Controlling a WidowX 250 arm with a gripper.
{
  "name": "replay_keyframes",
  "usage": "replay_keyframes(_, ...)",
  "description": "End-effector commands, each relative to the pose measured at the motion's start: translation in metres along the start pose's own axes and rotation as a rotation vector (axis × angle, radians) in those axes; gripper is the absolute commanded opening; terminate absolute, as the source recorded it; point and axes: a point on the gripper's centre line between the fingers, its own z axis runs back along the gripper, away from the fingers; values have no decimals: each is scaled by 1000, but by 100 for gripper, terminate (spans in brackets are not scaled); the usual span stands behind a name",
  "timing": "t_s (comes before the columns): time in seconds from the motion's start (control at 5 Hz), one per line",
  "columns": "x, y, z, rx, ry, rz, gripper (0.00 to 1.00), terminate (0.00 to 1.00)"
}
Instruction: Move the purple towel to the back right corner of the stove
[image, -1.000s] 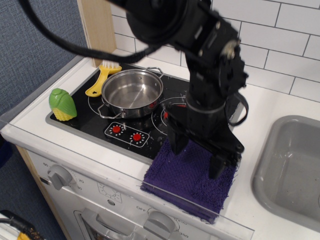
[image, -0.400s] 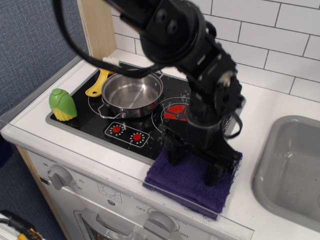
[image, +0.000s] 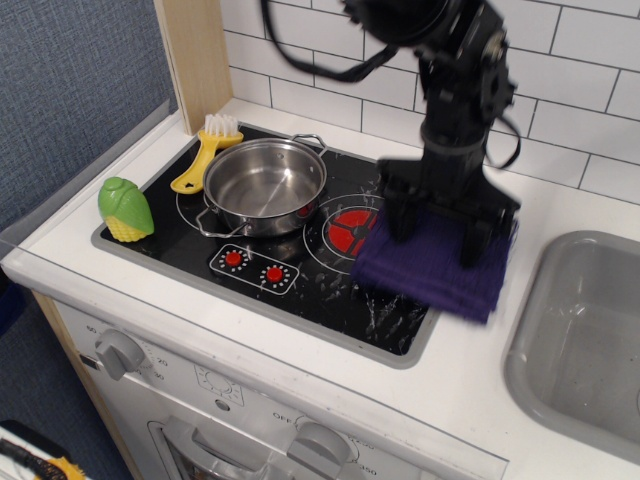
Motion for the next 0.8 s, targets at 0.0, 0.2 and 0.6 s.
replay_keyframes(0.0, 59, -7, 0, -12, -43, -74, 100, 0)
replay_keyframes(0.2, 59, -9, 6, -16, -34, -77, 100, 0)
replay_keyframes(0.6, 69, -4, 62, -51, -104, -26, 100, 0)
